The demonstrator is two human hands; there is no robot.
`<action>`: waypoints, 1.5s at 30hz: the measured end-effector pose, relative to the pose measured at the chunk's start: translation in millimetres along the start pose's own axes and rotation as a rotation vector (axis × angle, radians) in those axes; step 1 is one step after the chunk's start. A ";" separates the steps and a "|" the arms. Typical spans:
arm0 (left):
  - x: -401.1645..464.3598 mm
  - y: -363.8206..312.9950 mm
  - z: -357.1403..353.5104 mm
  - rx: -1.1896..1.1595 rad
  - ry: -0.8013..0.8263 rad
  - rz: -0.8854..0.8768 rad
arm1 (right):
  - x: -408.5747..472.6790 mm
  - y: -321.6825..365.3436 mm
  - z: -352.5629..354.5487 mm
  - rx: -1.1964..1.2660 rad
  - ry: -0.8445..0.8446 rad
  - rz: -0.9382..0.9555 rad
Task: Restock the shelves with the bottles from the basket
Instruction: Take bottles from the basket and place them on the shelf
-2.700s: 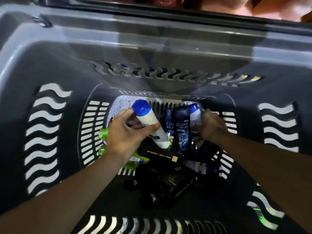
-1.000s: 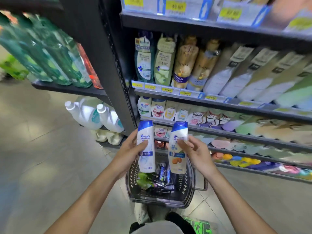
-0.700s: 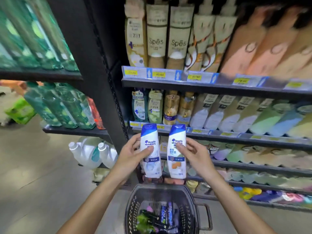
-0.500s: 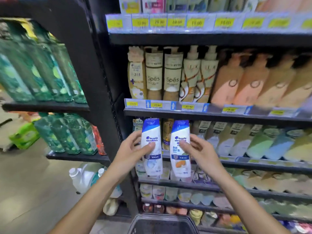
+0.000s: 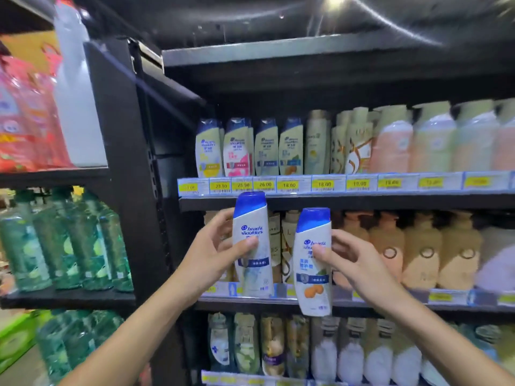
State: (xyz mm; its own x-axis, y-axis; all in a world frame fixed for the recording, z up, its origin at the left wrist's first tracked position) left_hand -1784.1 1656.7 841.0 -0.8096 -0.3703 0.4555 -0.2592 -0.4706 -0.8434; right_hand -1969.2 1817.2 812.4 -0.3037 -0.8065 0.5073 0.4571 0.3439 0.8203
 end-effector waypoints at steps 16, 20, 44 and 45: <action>108.5 -124.4 33.3 0.413 0.051 -0.305 | 57.2 96.4 59.1 -0.129 0.010 0.204; 135.6 -148.0 39.0 0.524 0.085 -0.347 | 61.0 102.0 69.8 -0.140 -0.005 0.234; 216.4 -114.4 24.4 1.081 0.154 -0.169 | 63.4 91.1 83.3 -0.118 -0.033 0.219; 217.9 -116.4 23.9 1.174 0.122 -0.192 | 63.7 90.6 83.6 -0.119 -0.036 0.217</action>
State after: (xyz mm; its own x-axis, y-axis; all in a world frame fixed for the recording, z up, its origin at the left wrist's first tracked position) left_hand -1917.7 1611.6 1045.2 -0.8712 -0.1656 0.4622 0.2070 -0.9775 0.0399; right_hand -2017.0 1837.2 941.1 -0.2160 -0.7013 0.6793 0.6095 0.4467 0.6550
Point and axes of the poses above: each hand's wrist, its own x-axis towards the middle knuckle, its own z-axis out of the back of the hand, y = z × x, the point moved 7 cm from there along x, towards the middle knuckle, and after that the axes turned 10 degrees about y, right-handed, at the moved point
